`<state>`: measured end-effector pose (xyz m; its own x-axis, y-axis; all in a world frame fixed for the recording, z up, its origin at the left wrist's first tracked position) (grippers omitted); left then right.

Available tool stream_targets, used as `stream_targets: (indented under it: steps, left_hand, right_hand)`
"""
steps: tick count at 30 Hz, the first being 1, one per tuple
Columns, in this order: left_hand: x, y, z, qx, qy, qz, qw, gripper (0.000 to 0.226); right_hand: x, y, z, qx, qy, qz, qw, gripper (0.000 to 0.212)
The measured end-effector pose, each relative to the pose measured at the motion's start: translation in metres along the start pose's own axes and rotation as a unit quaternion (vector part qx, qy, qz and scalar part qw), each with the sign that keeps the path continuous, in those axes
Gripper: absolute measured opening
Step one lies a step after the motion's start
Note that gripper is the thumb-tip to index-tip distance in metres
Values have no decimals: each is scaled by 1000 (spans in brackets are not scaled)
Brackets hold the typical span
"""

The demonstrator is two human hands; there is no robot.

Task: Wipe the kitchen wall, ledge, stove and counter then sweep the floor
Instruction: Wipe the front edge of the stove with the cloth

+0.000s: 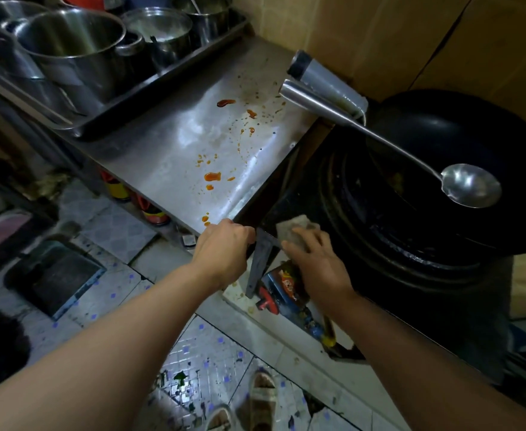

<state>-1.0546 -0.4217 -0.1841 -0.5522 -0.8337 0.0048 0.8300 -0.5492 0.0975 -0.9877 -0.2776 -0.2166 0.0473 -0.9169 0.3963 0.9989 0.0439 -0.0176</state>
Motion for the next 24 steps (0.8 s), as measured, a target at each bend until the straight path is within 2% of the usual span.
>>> stream_targets:
  steps: [4, 7, 9, 11, 12, 14, 18, 22, 24]
  left_hand:
    - [-5, -3, 1, -2, 4, -2, 1000, 41]
    - [-8, -7, -1, -15, 7, -10, 1000, 38]
    - [-10, -11, 0, -12, 5, -15, 1000, 35]
    - [-11, -13, 2, -2, 5, -21, 1000, 35]
    - [-12, -14, 2, 2, 4, -23, 1000, 38]
    - [-18, -16, 3, 14, 1, -30, 999, 47]
    - [-40, -17, 2, 36, 13, -60, 997, 59]
    - [-68, -14, 0, 68, 17, -109, 992, 65]
    - [-81, -11, -5, 85, 4, -135, 987, 63]
  right_hand:
    - [-10, 10, 3, -23, 24, -45, 998, 56]
    - [17, -22, -7, -18, 80, -10, 997, 67]
    - [29, -40, -5, -49, 32, 4, 998, 57]
    - [29, -44, -6, -30, 2, -3, 1000, 56]
    - [24, -39, -7, -13, -8, -8, 1000, 58]
    - [10, -23, -2, -41, -21, -11, 999, 60]
    - [-19, 20, 4, -15, 32, -53, 998, 67]
    - [-46, 63, 17, -78, 41, -83, 993, 46]
    - [-56, 83, 22, -84, 45, -99, 991, 45]
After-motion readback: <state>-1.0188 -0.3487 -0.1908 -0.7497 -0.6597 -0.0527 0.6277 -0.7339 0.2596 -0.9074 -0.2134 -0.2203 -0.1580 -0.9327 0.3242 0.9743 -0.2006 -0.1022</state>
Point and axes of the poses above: each hand's wrist, its own y-axis away from the middle knuckle, its own z-axis out of the back of the hand, x = y × z, the point moved 5 cm from there along -y, towards the middle knuckle, and after that the axes turned 13 degrees about -y, right-handed, at the moved point
